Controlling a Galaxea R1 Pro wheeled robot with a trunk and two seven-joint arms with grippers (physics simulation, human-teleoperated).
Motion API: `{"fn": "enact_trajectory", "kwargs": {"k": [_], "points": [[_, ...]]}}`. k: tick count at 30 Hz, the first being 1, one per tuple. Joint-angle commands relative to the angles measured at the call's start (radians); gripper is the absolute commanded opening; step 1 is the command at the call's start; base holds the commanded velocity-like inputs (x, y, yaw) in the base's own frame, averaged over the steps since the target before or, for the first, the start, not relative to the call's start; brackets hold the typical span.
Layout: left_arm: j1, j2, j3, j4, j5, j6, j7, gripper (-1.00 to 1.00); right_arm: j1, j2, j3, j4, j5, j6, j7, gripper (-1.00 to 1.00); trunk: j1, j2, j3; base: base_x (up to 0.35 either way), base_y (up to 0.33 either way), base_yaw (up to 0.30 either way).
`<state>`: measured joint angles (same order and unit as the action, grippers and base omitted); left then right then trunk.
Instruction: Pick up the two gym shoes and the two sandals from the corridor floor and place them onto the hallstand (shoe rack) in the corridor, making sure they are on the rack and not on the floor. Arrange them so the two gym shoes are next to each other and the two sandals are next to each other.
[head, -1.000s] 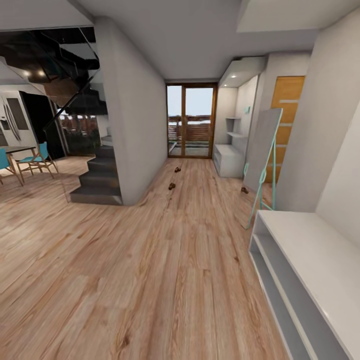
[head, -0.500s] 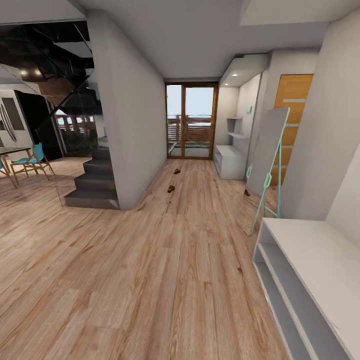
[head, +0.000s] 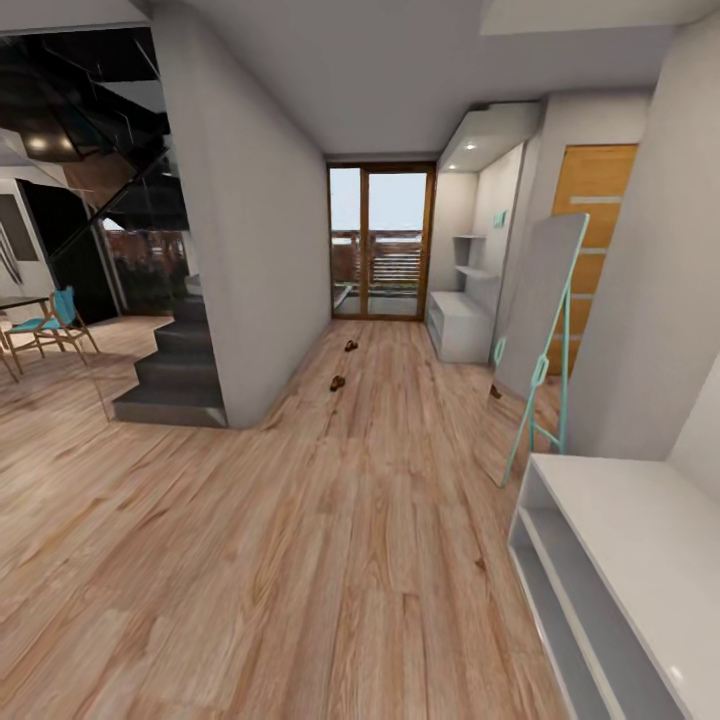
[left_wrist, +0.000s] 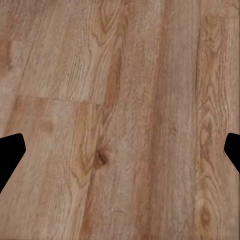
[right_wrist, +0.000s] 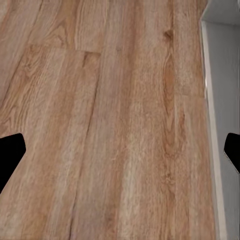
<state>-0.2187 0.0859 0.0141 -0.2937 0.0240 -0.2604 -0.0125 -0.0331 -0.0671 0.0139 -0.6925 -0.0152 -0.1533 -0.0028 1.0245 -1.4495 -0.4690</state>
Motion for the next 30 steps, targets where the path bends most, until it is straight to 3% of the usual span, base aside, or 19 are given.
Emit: {"fn": "enact_trajectory", "kwargs": {"k": [1,13,30], "points": [[-0.001,0.0,0.001,0.001,0.003,-0.003,-0.001,1.0,-0.001,0.0,0.001,0.001,-0.002,-0.003,0.0,1.0,0.001,0.0,-0.001,0.335,-0.116,0.0],[-0.001,0.0,0.001,0.002,0.003,-0.002,-0.001,1.0,-0.001,0.0,0.001,0.001,0.0,-0.003,0.0,1.0,0.001,0.0,-0.001,0.336,-0.094,0.0],[-0.001,0.0,0.001,0.002,0.003,-0.002,-0.001,1.0,-0.001,0.0,0.001,0.005,0.0,-0.003,0.0,1.0,0.001,0.0,-0.001,0.338,-0.004,0.0]]}}
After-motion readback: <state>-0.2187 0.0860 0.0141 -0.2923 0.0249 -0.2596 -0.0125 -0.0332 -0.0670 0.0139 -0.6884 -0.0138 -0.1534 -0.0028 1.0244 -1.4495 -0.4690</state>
